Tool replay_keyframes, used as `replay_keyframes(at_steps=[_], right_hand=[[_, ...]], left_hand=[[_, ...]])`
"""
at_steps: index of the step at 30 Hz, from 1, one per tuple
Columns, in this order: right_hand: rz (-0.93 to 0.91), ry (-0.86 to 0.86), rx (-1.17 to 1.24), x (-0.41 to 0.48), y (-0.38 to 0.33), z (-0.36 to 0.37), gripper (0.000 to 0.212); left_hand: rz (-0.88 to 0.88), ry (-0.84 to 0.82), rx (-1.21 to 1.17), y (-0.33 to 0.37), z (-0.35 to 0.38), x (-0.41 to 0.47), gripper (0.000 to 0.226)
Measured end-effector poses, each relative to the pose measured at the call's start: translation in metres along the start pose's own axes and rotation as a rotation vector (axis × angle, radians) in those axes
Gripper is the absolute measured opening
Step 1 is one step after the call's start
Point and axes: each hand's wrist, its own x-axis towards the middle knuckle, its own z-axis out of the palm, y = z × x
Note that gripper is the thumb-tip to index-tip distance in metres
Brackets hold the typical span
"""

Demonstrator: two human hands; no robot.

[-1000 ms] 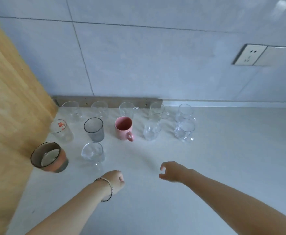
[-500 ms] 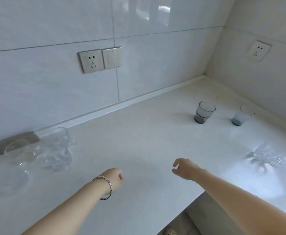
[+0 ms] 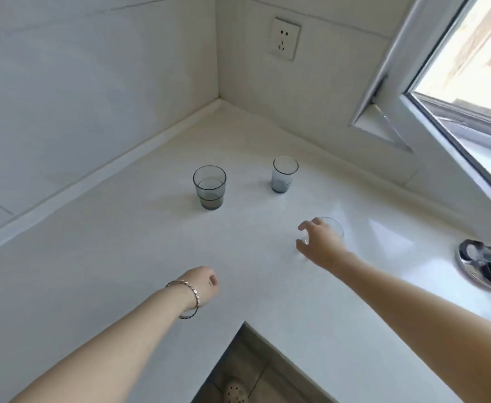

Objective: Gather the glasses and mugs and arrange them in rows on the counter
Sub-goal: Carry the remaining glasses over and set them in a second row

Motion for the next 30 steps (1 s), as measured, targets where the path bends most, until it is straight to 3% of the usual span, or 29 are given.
replay_keyframes(at_steps=[4, 7, 15, 21, 27, 30], right_hand=[[0.159, 0.0, -0.067, 0.033, 0.041, -0.012, 0.078], [0.375, -0.092, 0.097, 0.045, 0.051, -0.003, 0.098], [0.476, -0.001, 0.191, 0.051, 0.05, 0.021, 0.062], [0.152, -0.097, -0.055, 0.041, 0.002, 0.019, 0.078], [-0.242, -0.217, -0.137, 0.008, -0.108, 0.036, 0.083], [-0.418, -0.249, -0.175, -0.024, -0.174, 0.055, 0.083]], left_hand=[[0.018, -0.029, 0.022, 0.021, 0.006, 0.019, 0.017], [0.0, -0.044, 0.05, 0.021, 0.007, 0.025, 0.027], [-0.047, -0.033, 0.047, 0.004, 0.0, 0.032, 0.023], [-0.126, -0.033, 0.005, -0.035, -0.001, 0.015, 0.026], [-0.241, 0.013, -0.088, -0.102, -0.005, -0.042, 0.017], [-0.304, 0.059, -0.135, -0.148, -0.004, -0.084, 0.031]])
